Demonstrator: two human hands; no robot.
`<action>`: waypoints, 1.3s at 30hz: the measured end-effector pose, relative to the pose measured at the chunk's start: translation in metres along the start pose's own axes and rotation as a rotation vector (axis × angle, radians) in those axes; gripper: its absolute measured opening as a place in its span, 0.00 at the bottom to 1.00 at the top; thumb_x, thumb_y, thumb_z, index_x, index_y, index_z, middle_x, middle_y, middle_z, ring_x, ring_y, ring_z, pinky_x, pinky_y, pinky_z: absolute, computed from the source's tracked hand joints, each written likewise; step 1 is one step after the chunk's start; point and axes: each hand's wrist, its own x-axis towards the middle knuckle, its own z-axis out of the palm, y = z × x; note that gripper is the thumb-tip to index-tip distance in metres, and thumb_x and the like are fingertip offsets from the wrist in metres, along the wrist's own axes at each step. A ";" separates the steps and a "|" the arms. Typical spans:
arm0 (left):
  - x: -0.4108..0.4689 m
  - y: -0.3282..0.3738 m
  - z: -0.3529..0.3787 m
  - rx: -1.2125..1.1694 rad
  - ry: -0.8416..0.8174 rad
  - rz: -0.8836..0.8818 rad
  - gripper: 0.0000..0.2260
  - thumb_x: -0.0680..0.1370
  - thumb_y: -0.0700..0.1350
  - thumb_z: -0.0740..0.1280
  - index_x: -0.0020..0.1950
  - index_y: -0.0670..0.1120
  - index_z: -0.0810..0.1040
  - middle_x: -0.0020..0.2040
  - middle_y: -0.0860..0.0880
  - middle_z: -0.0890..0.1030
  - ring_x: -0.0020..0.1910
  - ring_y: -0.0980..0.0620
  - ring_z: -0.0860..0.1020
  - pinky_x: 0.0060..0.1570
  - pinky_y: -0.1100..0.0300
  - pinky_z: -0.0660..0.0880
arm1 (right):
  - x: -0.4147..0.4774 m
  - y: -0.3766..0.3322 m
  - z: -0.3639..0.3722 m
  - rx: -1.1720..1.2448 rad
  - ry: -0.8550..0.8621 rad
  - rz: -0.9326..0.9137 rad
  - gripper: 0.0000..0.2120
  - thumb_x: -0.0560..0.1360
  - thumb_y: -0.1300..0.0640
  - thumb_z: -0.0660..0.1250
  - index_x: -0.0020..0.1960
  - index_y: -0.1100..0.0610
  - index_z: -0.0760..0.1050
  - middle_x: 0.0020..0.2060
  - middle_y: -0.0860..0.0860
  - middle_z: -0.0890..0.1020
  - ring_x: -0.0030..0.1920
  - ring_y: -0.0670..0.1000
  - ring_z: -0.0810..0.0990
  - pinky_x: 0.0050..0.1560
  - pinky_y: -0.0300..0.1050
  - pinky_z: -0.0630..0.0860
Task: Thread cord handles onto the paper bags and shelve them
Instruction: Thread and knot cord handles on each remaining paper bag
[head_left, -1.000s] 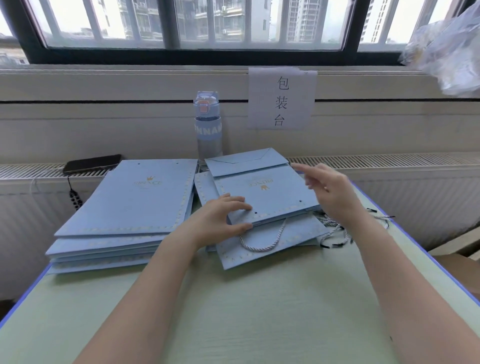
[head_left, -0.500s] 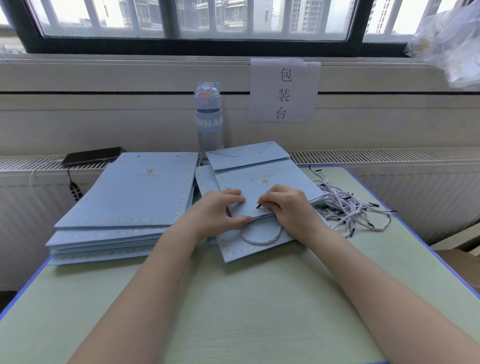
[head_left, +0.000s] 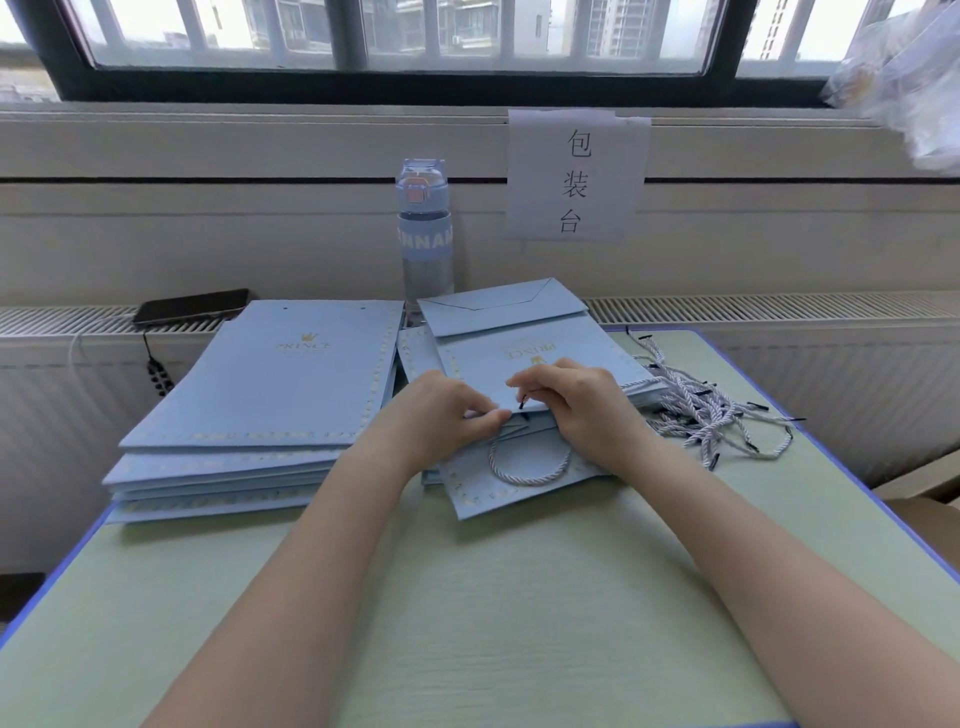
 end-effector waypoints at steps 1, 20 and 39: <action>0.000 0.000 -0.001 0.015 0.003 0.014 0.15 0.79 0.52 0.64 0.43 0.43 0.84 0.29 0.45 0.78 0.30 0.49 0.73 0.37 0.54 0.71 | 0.002 0.000 0.000 -0.009 -0.032 0.004 0.13 0.74 0.74 0.63 0.53 0.62 0.80 0.40 0.55 0.81 0.39 0.45 0.77 0.50 0.20 0.66; 0.003 0.006 0.006 0.106 0.426 0.301 0.16 0.75 0.49 0.60 0.35 0.46 0.84 0.20 0.51 0.73 0.18 0.50 0.69 0.19 0.61 0.69 | 0.004 -0.005 -0.028 0.126 -0.323 0.281 0.16 0.78 0.63 0.58 0.63 0.51 0.73 0.56 0.47 0.81 0.56 0.45 0.75 0.58 0.40 0.69; 0.002 0.008 -0.007 -0.161 0.408 0.144 0.13 0.74 0.50 0.64 0.42 0.44 0.86 0.28 0.49 0.81 0.27 0.49 0.79 0.30 0.52 0.77 | 0.001 -0.002 -0.020 -0.118 0.070 -0.114 0.15 0.70 0.60 0.71 0.53 0.49 0.72 0.44 0.45 0.81 0.44 0.46 0.77 0.54 0.47 0.67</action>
